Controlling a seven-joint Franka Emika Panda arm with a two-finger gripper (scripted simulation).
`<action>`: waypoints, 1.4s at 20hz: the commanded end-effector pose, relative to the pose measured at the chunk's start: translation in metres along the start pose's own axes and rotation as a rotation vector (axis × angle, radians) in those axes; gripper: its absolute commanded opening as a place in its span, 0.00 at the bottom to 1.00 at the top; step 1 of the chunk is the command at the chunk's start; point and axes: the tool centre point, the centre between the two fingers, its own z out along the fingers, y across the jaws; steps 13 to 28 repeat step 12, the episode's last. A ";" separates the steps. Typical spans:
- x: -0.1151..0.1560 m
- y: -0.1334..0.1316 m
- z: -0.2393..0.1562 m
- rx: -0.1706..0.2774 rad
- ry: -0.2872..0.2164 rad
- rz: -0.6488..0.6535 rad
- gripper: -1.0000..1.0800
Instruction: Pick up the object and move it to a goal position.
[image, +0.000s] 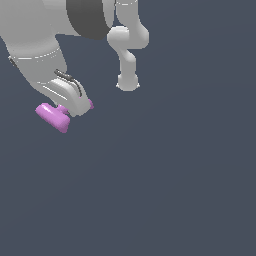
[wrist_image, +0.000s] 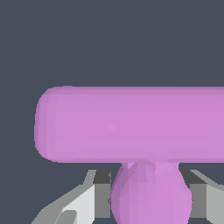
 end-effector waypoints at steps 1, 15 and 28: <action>0.004 0.008 -0.016 -0.001 -0.001 -0.001 0.00; 0.012 0.021 -0.042 -0.001 -0.001 -0.002 0.00; 0.012 0.021 -0.042 -0.001 -0.001 -0.002 0.00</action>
